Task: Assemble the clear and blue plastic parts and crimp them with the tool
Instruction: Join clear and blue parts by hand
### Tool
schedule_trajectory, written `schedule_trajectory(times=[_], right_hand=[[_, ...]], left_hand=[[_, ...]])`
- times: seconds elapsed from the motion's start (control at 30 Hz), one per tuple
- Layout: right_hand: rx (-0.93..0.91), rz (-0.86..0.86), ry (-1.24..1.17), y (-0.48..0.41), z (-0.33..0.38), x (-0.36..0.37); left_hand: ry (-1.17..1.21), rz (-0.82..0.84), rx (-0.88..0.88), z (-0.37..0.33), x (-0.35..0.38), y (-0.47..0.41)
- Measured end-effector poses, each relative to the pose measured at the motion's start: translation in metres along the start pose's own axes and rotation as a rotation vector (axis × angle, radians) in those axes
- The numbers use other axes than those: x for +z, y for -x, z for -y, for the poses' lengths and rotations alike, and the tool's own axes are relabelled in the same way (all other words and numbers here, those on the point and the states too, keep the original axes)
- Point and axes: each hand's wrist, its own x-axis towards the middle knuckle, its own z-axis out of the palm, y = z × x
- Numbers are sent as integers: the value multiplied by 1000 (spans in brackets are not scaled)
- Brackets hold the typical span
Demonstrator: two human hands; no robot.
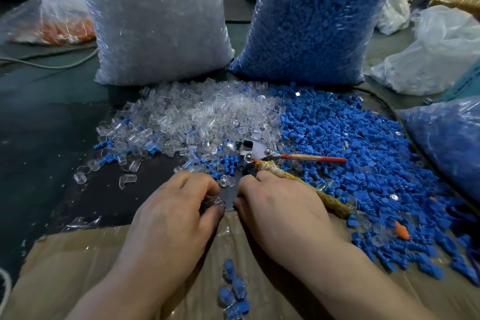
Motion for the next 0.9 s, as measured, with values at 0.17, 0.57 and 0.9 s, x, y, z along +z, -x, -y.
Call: schedule_trajectory(times=[0.17, 0.57, 0.9], right_hand=[[-38, -12, -24, 2, 0, -4], [311, -33, -1098, 9, -3, -20], [-197, -68, -157, 5, 1, -9]], left_hand=[[31, -7, -4, 0, 1, 1], [351, -227, -67, 0, -1, 3], [672, -131, -265, 2, -1, 5]])
